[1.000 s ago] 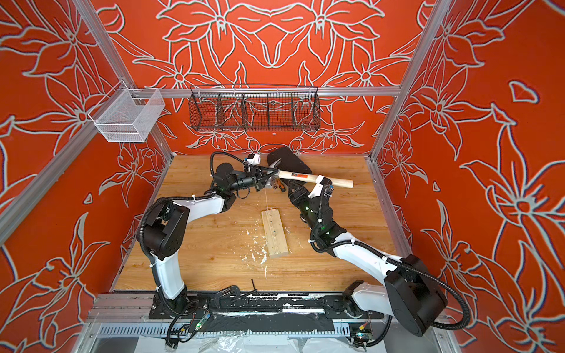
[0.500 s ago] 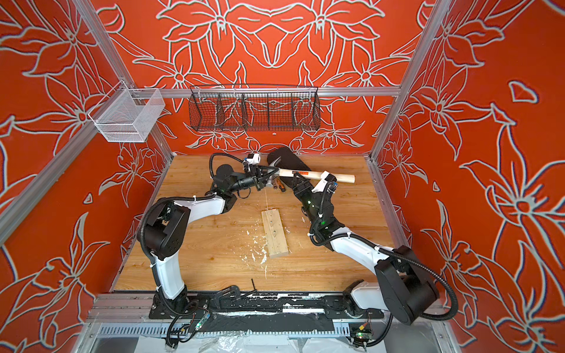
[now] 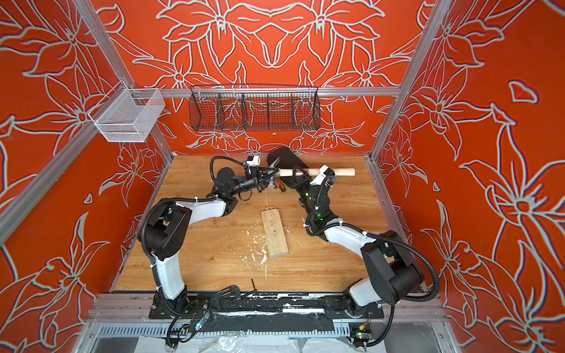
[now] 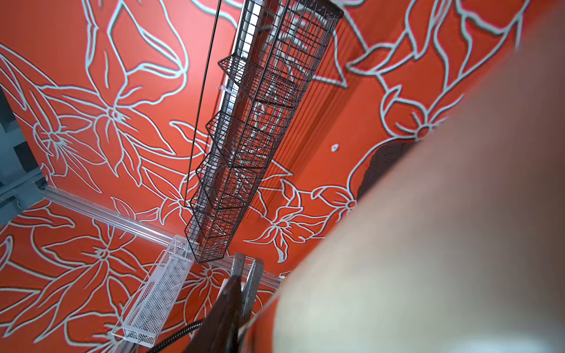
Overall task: Use a claw hammer to pull out a nail
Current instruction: Pick up the hammer at the center of the board.
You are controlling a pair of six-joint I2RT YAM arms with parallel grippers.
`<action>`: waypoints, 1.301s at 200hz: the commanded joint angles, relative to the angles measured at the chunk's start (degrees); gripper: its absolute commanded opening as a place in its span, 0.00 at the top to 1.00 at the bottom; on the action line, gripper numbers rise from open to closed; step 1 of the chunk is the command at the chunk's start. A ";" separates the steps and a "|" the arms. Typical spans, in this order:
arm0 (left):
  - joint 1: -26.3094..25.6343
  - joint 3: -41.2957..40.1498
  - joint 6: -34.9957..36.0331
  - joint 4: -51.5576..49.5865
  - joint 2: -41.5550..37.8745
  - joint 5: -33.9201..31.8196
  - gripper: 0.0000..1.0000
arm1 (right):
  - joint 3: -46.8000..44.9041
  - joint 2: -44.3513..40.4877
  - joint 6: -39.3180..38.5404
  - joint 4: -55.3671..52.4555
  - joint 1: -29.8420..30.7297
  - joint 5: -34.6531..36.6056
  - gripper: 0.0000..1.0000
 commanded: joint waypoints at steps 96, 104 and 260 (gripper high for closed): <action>-2.79 -0.14 -0.42 6.62 -1.65 0.18 1.00 | 8.14 0.35 -3.04 -3.09 -1.60 -7.78 0.61; -2.76 0.21 -0.01 5.68 -1.88 0.58 1.00 | 8.73 0.05 -3.73 -4.67 -1.60 -8.94 0.59; -1.08 1.91 1.16 2.33 -3.70 7.14 1.00 | 9.82 0.40 -0.50 -7.59 -10.07 -29.35 0.55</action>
